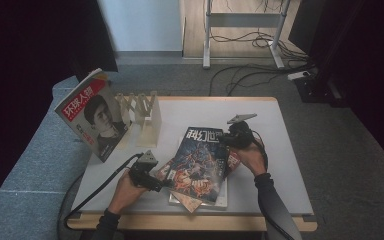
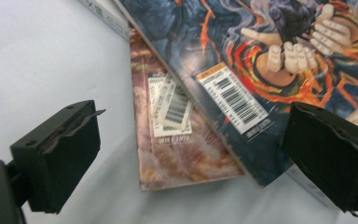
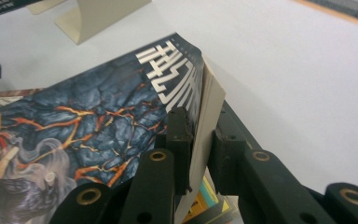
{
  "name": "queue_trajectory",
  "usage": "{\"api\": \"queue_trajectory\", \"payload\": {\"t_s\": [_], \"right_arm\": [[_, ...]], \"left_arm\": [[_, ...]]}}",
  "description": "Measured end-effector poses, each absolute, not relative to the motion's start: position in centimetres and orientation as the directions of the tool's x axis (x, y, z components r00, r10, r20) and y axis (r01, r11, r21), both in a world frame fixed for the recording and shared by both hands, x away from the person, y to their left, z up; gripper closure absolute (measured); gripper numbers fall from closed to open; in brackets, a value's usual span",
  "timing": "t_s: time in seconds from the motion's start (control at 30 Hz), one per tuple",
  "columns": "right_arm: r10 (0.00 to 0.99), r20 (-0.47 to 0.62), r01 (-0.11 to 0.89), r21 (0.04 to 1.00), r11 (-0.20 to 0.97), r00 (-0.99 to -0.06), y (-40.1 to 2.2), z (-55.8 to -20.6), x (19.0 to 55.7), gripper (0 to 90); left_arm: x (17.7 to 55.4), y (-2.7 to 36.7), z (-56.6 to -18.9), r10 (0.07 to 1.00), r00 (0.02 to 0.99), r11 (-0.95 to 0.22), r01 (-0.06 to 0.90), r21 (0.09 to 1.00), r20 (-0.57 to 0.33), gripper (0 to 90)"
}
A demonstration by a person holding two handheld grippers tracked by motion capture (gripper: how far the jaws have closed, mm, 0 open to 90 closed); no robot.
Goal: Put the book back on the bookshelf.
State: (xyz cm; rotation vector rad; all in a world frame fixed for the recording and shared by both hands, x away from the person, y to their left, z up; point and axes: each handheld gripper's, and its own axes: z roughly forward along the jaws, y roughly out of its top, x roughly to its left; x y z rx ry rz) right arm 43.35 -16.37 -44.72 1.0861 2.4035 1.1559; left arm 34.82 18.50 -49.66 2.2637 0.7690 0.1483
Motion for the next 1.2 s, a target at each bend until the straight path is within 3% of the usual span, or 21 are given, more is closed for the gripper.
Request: {"api": "queue_trajectory", "payload": {"t_s": [0.2, 0.57, 1.07, 1.2], "right_arm": [[0.716, 0.066, 0.484, 0.779, 0.398, -0.695, -16.2, -43.7, 42.9, 79.8], [0.690, 0.011, 0.393, 0.828, 0.399, -0.724, -15.8, -40.6, 41.7, 81.3], [0.647, -0.035, 0.305, 0.862, 0.406, -0.762, -15.4, -37.8, 40.4, 81.6], [0.630, -0.052, 0.274, 0.871, 0.408, -0.775, -15.2, -37.1, 39.9, 81.7]], "left_arm": [[35.7, 19.3, -48.5, 0.564, 0.798, -0.486, 0.529, 0.696, -0.212, 5.2], [36.9, 17.7, -46.0, 0.514, 0.847, -0.571, 0.457, 0.682, -0.137, 10.8], [39.3, 15.5, -46.5, 0.440, 0.879, -0.615, 0.443, 0.652, -0.181, 17.2], [39.5, 15.3, -47.1, 0.417, 0.884, -0.615, 0.447, 0.650, -0.212, 22.5]]}}
